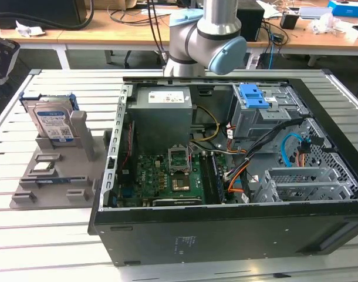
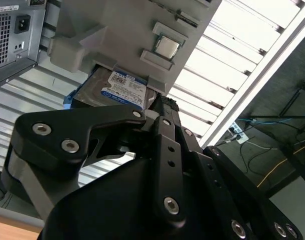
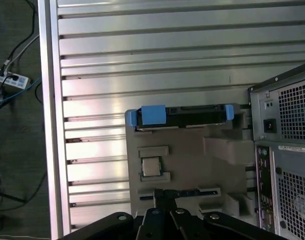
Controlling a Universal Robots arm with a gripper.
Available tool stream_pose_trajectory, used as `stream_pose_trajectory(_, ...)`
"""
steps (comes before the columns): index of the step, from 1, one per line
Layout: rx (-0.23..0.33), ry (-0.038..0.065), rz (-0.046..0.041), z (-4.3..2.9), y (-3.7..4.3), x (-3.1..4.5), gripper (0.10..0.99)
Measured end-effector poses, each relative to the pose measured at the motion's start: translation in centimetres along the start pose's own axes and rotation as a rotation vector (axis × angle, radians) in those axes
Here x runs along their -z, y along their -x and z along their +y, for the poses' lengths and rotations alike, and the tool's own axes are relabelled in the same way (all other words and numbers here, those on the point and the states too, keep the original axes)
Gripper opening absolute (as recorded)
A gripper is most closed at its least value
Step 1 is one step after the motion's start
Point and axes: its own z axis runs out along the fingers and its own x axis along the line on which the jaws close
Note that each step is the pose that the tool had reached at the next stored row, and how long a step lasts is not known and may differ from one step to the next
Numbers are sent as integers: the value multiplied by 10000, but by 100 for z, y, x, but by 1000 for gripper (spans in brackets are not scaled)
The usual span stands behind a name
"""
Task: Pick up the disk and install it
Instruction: 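Reach for the disk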
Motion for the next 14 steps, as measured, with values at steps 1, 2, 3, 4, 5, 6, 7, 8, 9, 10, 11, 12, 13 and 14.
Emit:
stream_pose_trajectory(1, -1, 1, 0, -2, -27, 0, 106)
stream_pose_trajectory(2, -1, 1, -1, -5, -78, -2, 106)
stream_pose_trajectory(3, 0, 0, 0, -5, -100, -2, 106)
stream_pose_trajectory(4, -1, 0, -1, 1, -133, -4, 106)
stream_pose_trajectory(5, 0, 0, -1, 16, -158, -6, 106)
stream_pose_trajectory(6, 0, -5, 0, 55, -179, -10, 106)
stream_pose_trajectory(7, 0, -9, 0, 88, -197, -13, 106)
stream_pose_trajectory(8, -1, -10, -2, 105, -208, -16, 106)
stream_pose_trajectory(9, -1, -15, -2, 123, -215, -21, 106)
stream_pose_trajectory(10, 1, -35, -2, 162, -219, -33, 106)
stream_pose_trajectory(11, 2, -80, -6, 197, -216, -44, 106)
stream_pose_trajectory(12, 3, -99, -8, 209, -210, -48, 106)
stream_pose_trajectory(13, 4, -127, -10, 221, -195, -55, 106)
stream_pose_trajectory(14, 4, -148, -11, 229, -174, -60, 106)
